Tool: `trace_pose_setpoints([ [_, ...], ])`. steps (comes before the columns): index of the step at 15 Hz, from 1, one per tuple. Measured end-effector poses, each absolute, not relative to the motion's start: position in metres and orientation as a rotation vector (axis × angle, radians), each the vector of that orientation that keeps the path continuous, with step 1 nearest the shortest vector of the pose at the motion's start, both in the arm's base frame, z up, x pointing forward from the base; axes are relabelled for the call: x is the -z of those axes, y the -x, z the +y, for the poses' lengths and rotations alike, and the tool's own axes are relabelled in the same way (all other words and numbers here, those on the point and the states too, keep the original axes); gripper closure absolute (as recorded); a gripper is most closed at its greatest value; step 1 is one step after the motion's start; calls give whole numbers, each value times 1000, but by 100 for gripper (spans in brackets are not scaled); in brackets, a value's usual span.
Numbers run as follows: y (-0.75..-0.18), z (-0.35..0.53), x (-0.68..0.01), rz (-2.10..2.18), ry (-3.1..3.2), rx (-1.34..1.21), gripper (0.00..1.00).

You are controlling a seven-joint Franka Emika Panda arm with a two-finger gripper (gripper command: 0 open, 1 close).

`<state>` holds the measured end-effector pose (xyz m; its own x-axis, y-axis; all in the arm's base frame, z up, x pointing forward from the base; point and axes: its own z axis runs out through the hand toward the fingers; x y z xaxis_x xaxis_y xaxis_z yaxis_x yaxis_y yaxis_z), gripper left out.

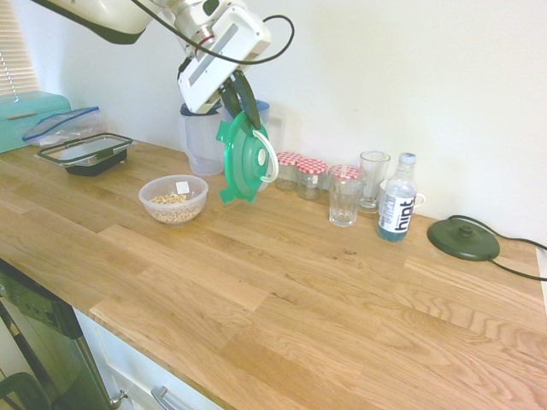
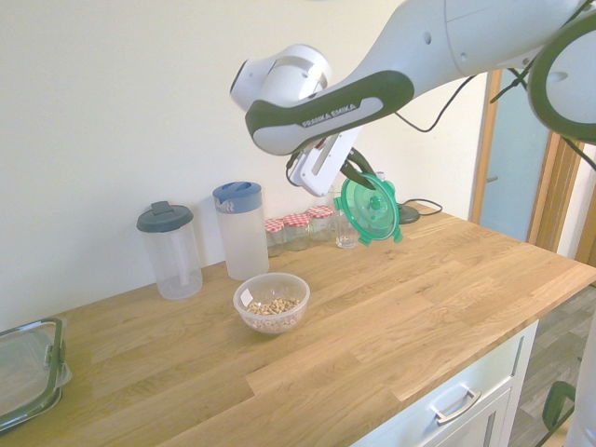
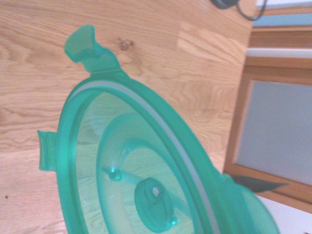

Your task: Cover the lid of food container

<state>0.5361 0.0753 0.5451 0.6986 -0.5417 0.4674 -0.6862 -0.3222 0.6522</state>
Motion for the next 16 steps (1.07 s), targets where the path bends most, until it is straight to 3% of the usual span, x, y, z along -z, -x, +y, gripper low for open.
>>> trace_pose_setpoints([
  [6,-528,184,-515,-986,-1646,-351,100],
  [16,-552,303,-458,-856,-1666,-507,100],
])
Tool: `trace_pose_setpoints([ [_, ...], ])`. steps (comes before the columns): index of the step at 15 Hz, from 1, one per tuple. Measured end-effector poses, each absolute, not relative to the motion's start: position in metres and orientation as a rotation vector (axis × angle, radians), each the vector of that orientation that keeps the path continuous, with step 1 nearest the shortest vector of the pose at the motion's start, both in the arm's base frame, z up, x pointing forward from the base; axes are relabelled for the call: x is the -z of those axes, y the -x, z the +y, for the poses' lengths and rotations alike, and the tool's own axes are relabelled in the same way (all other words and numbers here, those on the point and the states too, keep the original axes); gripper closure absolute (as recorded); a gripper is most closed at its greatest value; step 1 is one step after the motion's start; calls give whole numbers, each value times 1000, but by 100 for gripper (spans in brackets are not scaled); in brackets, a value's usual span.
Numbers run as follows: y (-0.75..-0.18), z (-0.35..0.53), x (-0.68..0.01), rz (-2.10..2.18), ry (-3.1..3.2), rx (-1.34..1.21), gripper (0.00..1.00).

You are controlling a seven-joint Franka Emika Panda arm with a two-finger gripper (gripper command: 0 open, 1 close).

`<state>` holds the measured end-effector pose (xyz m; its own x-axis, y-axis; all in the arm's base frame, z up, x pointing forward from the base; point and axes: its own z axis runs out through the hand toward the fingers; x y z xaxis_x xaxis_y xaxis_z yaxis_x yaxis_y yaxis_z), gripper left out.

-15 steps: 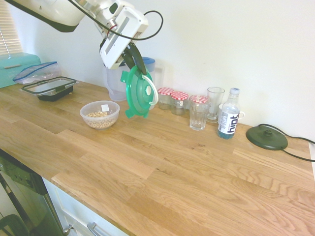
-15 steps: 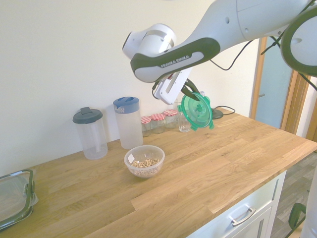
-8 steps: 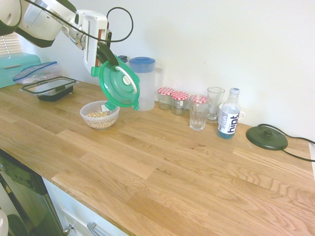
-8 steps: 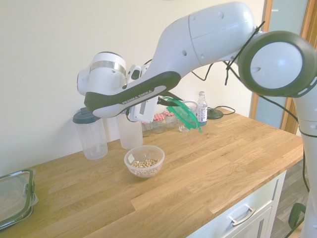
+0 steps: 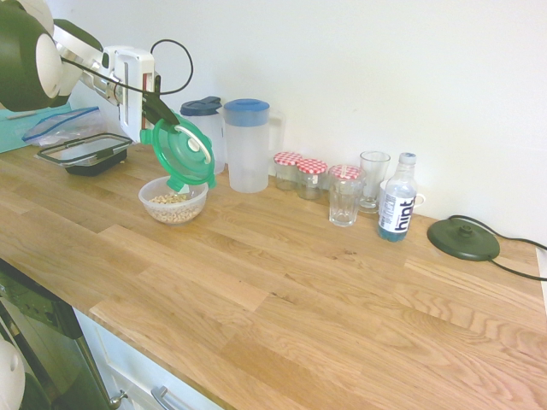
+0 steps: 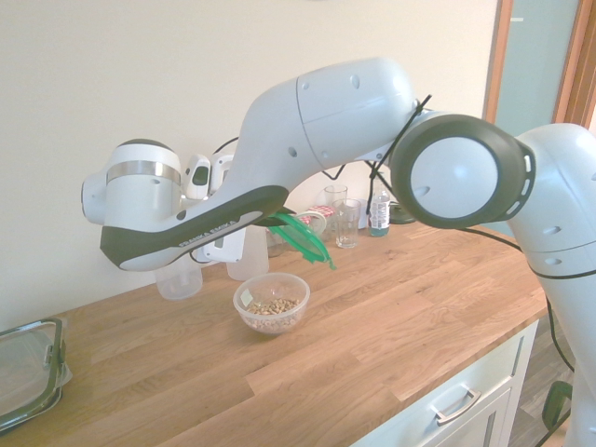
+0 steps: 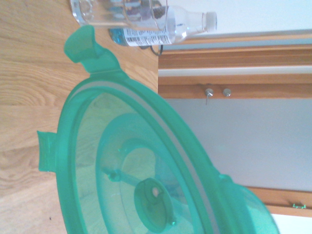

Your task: Cover the lid of food container

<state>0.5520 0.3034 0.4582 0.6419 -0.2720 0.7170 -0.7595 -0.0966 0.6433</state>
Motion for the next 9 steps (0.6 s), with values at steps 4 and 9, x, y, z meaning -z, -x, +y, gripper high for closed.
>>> trace_pose_setpoints([
  [4,-562,316,-432,-857,-1592,-523,100],
  [9,-567,328,-409,-856,-1550,-523,100],
])
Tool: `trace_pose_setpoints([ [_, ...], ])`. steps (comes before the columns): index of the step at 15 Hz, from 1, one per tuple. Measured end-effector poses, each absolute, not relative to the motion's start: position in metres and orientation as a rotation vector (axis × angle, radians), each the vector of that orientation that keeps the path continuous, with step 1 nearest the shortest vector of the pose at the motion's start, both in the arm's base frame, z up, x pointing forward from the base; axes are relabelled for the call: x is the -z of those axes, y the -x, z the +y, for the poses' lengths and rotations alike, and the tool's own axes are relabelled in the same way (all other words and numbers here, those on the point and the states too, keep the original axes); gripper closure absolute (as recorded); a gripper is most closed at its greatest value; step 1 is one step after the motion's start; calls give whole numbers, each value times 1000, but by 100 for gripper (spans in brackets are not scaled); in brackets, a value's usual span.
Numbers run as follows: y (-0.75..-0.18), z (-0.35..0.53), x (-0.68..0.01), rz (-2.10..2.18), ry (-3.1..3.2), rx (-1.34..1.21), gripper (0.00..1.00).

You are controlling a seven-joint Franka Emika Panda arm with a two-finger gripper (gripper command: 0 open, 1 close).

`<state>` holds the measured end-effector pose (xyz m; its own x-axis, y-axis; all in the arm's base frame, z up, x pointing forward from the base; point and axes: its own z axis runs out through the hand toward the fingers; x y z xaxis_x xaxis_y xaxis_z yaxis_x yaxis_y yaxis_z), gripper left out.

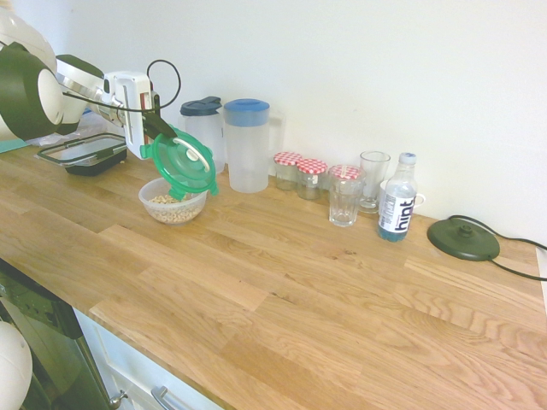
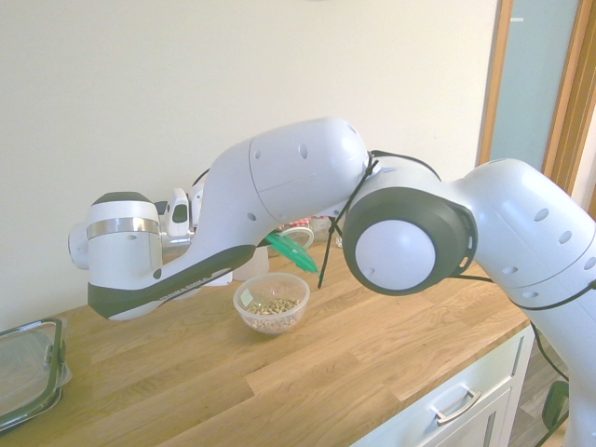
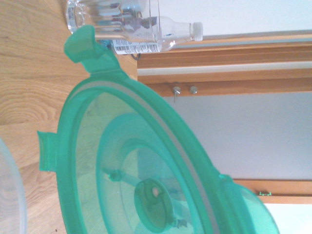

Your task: Cover the lid of food container

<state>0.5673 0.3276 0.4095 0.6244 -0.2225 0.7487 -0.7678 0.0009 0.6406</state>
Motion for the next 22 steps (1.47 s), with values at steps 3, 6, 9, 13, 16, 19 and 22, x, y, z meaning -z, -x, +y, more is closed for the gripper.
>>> trace_pose_setpoints([
  [3,-568,335,-401,-849,-1549,-518,100],
  [6,-567,337,-394,-848,-1544,-505,100],
  [9,-567,340,-391,-842,-1545,-504,100],
  [13,-565,344,-386,-833,-1546,-500,0],
  [16,-562,350,-382,-820,-1562,-493,0],
  [19,-556,361,-372,-797,-1623,-466,0],
  [22,-551,375,-360,-774,-1702,-436,0],
])
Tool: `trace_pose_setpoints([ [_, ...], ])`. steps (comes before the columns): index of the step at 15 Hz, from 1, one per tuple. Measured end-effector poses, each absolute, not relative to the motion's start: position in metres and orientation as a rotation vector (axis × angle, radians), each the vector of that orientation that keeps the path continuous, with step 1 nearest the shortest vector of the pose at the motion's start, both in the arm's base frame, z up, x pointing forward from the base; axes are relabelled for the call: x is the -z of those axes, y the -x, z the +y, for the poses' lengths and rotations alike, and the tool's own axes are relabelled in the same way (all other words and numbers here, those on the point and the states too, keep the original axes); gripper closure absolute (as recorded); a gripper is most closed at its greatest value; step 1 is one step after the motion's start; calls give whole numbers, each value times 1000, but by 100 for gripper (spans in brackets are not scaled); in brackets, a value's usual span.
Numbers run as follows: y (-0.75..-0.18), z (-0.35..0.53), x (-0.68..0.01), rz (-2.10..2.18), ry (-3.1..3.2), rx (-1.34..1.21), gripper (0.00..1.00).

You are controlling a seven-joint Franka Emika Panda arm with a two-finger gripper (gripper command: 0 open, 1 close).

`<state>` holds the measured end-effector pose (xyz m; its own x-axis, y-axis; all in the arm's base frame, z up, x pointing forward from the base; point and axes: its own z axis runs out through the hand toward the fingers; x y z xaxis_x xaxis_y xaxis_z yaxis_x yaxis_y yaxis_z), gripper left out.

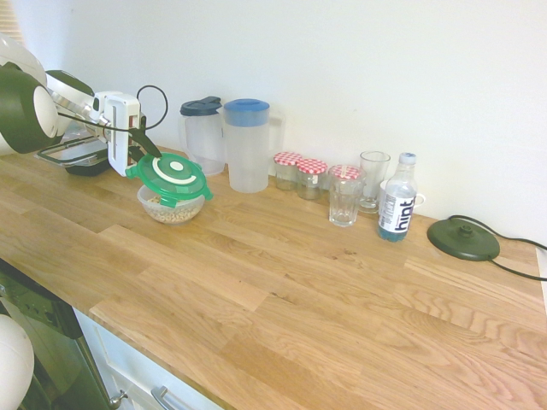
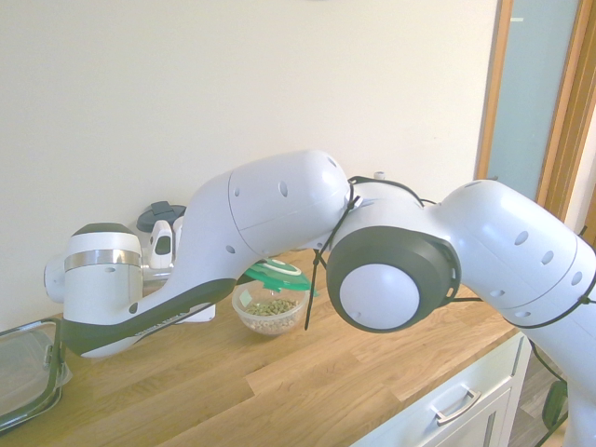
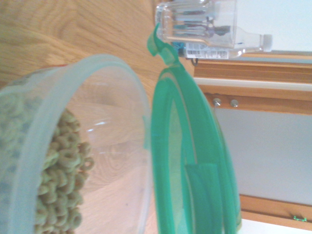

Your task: Cover the lid of food container

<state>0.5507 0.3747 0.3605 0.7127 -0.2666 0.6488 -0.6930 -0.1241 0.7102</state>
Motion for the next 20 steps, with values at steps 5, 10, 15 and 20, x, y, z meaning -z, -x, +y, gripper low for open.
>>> trace_pose_setpoints([
  [5,-548,389,-350,-790,-1857,-338,0],
  [10,-552,396,-388,-865,-1959,-318,0],
  [15,-540,398,-459,-892,-2186,-236,0],
  [20,-544,333,-534,-918,-2497,-116,0],
])
